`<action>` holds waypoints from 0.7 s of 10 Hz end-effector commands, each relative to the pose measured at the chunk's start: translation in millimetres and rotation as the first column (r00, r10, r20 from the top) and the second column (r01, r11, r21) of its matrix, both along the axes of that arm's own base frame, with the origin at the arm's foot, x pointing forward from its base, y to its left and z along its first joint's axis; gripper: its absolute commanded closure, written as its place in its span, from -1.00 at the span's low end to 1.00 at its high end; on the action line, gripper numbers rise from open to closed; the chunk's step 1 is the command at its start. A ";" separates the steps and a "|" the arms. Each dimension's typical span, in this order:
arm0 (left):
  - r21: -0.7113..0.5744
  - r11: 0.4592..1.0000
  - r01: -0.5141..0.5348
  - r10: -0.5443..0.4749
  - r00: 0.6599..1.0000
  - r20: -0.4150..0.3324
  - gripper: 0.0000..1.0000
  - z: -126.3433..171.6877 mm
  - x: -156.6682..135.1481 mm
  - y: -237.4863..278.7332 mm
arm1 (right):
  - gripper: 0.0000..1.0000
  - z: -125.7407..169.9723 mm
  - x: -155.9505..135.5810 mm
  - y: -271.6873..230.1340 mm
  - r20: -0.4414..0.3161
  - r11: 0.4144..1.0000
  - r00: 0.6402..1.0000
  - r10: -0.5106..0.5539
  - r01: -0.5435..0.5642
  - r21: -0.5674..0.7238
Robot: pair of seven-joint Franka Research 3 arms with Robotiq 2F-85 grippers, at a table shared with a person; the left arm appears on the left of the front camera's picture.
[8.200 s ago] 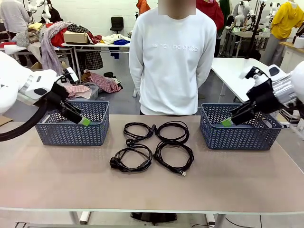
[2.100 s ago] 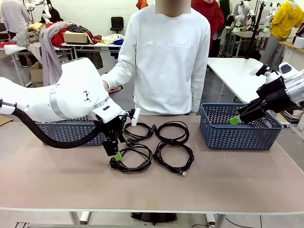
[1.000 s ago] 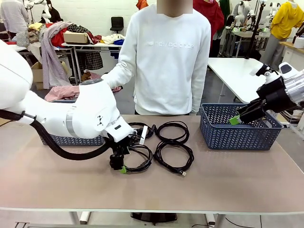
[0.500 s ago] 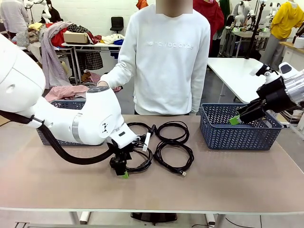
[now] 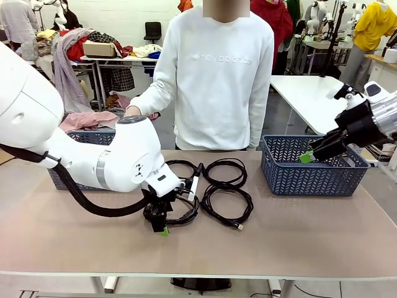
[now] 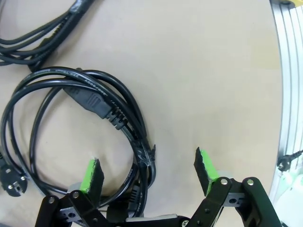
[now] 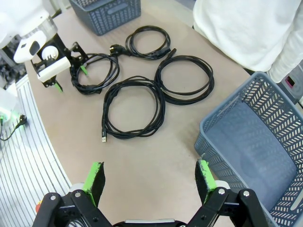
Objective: Organize the cables according to human instructions.
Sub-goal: Pick up a bundle of cables and place it in the basket indicated by the human.
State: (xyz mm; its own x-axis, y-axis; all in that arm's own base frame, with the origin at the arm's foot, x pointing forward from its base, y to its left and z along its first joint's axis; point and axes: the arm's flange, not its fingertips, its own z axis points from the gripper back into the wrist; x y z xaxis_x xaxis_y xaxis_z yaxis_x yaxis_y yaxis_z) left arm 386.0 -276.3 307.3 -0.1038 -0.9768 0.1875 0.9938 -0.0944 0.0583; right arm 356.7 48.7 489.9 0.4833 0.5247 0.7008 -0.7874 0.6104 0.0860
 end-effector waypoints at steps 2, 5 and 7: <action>0.046 0.999 -0.004 0.004 1.000 0.000 -1.00 2.3 3.4 -4.6 | -1.00 -0.7 2.5 -1.4 0.014 1.000 1.000 0.018 -0.019 0.013; 0.055 0.998 0.014 -0.014 1.000 -0.006 -0.90 0.0 3.7 -8.0 | -1.00 -0.7 2.5 -1.4 0.014 1.000 1.000 0.018 -0.019 0.013; 0.057 0.998 0.010 -0.010 1.000 -0.008 -0.52 0.7 3.9 -9.6 | -1.00 -0.7 2.5 -1.4 0.014 1.000 1.000 0.018 -0.019 0.013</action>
